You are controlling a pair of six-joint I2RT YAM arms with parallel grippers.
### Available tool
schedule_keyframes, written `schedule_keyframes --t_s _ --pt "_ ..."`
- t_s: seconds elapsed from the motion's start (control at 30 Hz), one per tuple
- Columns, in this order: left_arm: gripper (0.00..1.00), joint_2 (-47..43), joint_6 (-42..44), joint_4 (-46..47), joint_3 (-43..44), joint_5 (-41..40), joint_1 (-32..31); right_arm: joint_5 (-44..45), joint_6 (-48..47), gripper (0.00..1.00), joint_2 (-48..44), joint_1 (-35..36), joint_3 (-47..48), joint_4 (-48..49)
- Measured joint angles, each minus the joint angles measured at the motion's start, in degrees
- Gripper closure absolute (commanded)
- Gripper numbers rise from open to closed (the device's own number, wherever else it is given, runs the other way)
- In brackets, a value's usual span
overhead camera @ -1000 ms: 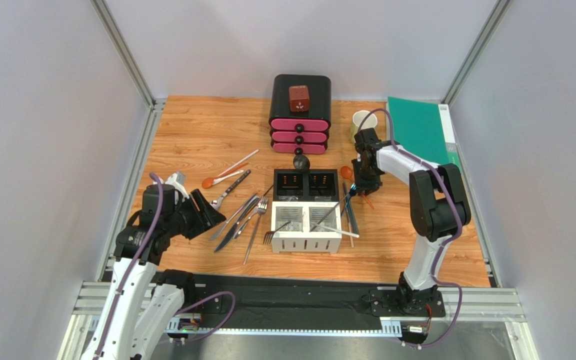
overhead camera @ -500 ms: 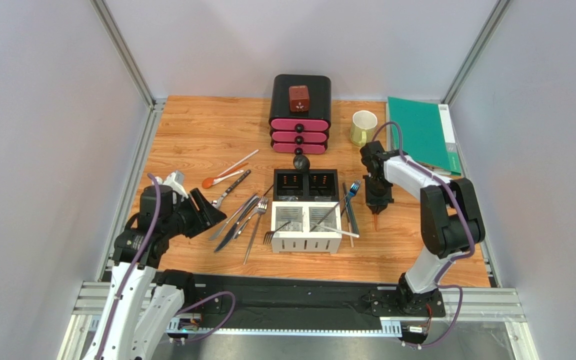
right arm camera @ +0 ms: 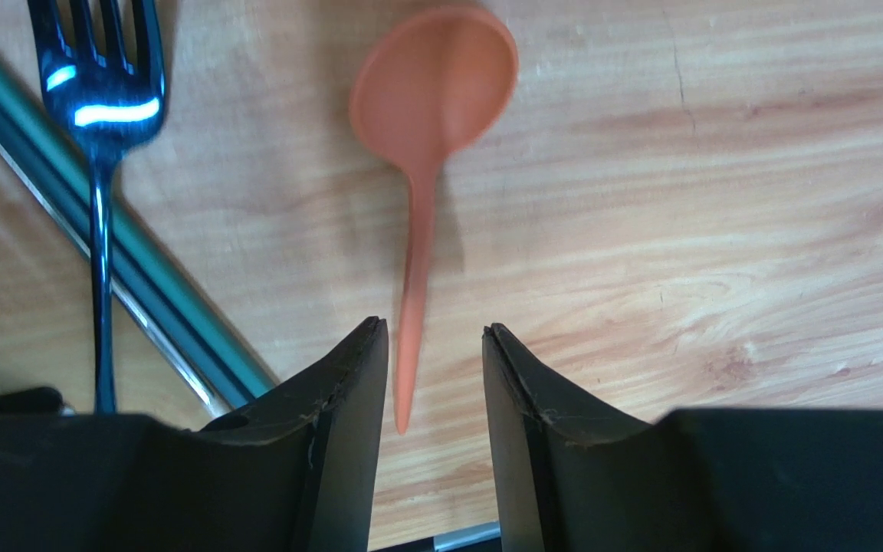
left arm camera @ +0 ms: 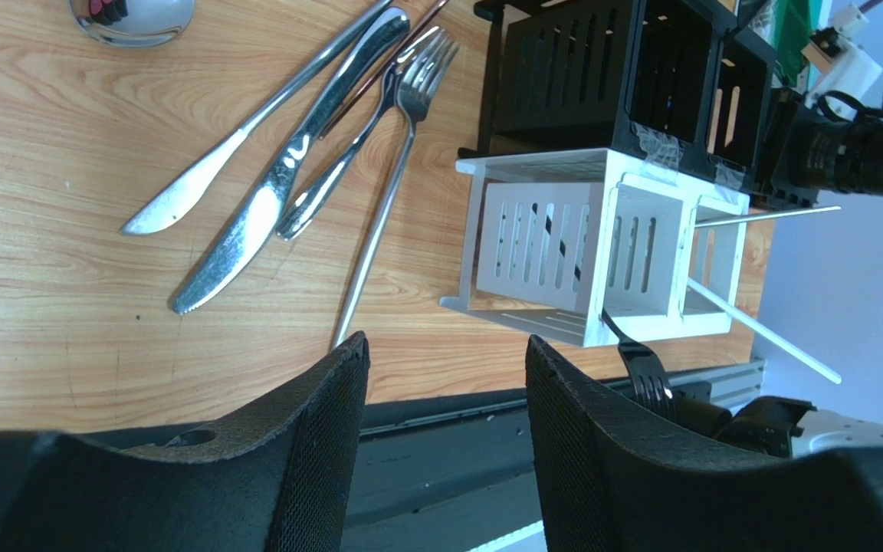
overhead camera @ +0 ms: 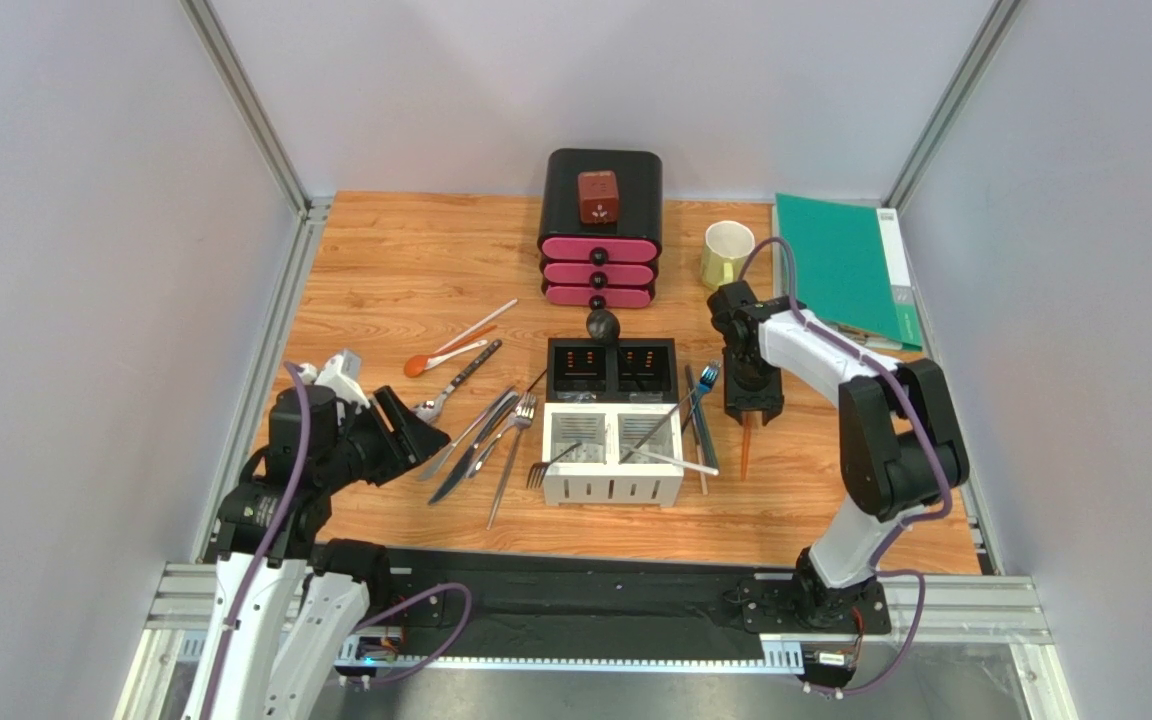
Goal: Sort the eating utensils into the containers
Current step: Pick up the spoon from the center of the board.
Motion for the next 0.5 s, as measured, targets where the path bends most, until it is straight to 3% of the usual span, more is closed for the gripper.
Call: schedule_keyframes --t_s 0.23,0.3,0.37,0.5 --pt "0.41 -0.6 0.0 -1.7 0.0 -0.3 0.0 0.0 0.0 0.65 7.8 0.0 3.7 1.1" --pt "0.41 -0.6 0.0 -2.2 0.0 -0.5 0.0 -0.3 -0.1 0.76 9.1 0.0 4.8 0.6" --pt "0.41 -0.5 0.0 -2.8 0.1 -0.7 0.0 -0.5 -0.2 1.0 9.2 0.0 5.1 0.8" --pt "0.41 -0.2 0.0 -3.3 0.5 -1.1 0.0 -1.1 0.0 1.0 9.0 0.0 4.9 0.8"
